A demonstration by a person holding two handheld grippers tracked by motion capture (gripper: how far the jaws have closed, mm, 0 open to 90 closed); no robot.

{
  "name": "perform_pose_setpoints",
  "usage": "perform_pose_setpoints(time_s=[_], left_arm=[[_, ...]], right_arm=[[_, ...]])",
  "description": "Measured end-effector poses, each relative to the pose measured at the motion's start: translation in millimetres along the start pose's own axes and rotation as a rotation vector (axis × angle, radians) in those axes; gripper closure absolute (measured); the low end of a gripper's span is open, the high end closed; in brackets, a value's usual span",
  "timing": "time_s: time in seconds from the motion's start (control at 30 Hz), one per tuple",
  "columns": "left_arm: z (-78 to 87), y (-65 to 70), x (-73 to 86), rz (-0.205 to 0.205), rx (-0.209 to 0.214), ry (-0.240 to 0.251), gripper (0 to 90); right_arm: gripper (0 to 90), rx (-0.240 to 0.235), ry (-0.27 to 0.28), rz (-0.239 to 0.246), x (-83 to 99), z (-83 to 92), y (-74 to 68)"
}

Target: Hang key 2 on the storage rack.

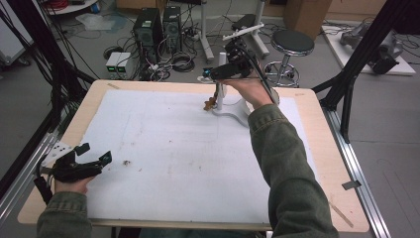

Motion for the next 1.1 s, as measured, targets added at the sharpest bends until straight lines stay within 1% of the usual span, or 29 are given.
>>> perform_pose_setpoints(time_s=[0.03, 0.07, 0.1, 0.13, 0.3, 0.4, 0.47, 0.5, 0.6, 0.63, 0.7, 0.73, 0.77, 0.83, 0.87, 0.97, 1.0, 1.03, 1.1], left_arm=[[0.0, 0.0, -0.1, 0.0, 0.0, 0.0, 5.0], [0.1, 0.0, -0.1, 0.001, 0.001, 0.0, 5.0], [0.1, -0.1, -0.1, 0.0, 0.001, -0.002, 5.0], [0.1, -0.1, -0.1, 0.0, 0.002, -0.002, 5.0], [-0.8, 0.8, -0.5, 0.003, 0.003, 0.001, 5.0], [-1.4, 1.0, -0.5, -0.002, 0.005, -0.002, 5.0], [-1.5, 1.2, -0.8, -0.001, 0.006, -0.001, 5.0], [-1.6, 1.1, -0.8, -0.002, 0.005, 0.0, 5.0], [-1.7, 1.1, -0.8, -0.001, 0.005, -0.001, 5.0], [-1.8, 1.1, -0.8, 0.0, 0.005, -0.001, 5.0], [-1.9, 1.1, -0.6, -0.001, 0.005, -0.003, 5.0], [-2.1, 1.2, -0.8, 0.0, 0.007, -0.001, 5.0], [-2.1, 1.2, -0.8, 0.0, 0.007, -0.001, 5.0], [-2.3, 1.4, -1.0, 0.0, 0.007, 0.0, 5.0], [-2.5, 1.7, -1.1, 0.001, 0.008, 0.0, 5.0], [-2.9, 2.2, -1.4, -0.002, 0.01, 0.001, 5.0], [-3.0, 2.5, -1.4, -0.002, 0.01, -0.001, 5.0], [-3.1, 2.5, -1.5, -0.003, 0.011, 0.0, 5.0], [-2.9, 2.5, -1.4, -0.002, 0.01, 0.0, 5.0]], right_arm=[[0.4, 0.021, 0.025, -0.006, 0.8, 5.9, 0.1], [0.4, 0.026, 0.032, -0.02, 2.4, 9.1, 0.3], [0.4, 0.026, 0.032, -0.02, 2.4, 9.1, 0.3], [0.4, 0.039, 0.032, -0.017, 7.4, 14.0, 2.0], [0.4, 0.042, 0.039, -0.035, 18.1, 24.0, 4.8], [0.4, 0.035, 0.058, -0.05, 26.3, 29.6, 6.9], [0.4, 0.047, 0.05, -0.05, 32.6, 31.6, 8.6], [0.4, 0.043, 0.044, -0.049, 35.3, 32.3, 9.1], [0.4, 0.044, 0.061, -0.059, 41.6, 35.5, 10.8], [0.4, 0.053, 0.06, -0.061, 47.2, 36.7, 11.8], [0.4, 0.052, 0.056, -0.065, 50.1, 37.0, 11.9], [0.4, 0.063, 0.066, -0.055, 54.0, 38.8, 12.3], [0.4, 0.063, 0.066, -0.055, 54.0, 38.8, 12.3], [0.4, 0.057, 0.072, -0.073, 58.6, 40.4, 12.1], [0.4, 0.063, 0.064, -0.07, 64.0, 41.0, 12.6], [0.4, 0.063, 0.067, -0.071, 66.8, 42.1, 12.2], [0.5, 0.063, 0.076, -0.071, 70.4, 43.6, 11.1], [0.4, 0.067, 0.074, -0.068, 73.1, 43.9, 10.8], [0.4, 0.06, 0.07, -0.068, 79.1, 43.6, 9.2]])
Point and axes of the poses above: each handheld gripper's, and its own axes: z roughly backward along the jaws, x roughly out of its underside, y roughly to its right, the point moved 6 cm from there along -z, roughly forward along the jaws, and after that the axes turned 2 degrees about y, right-handed, at the moved point
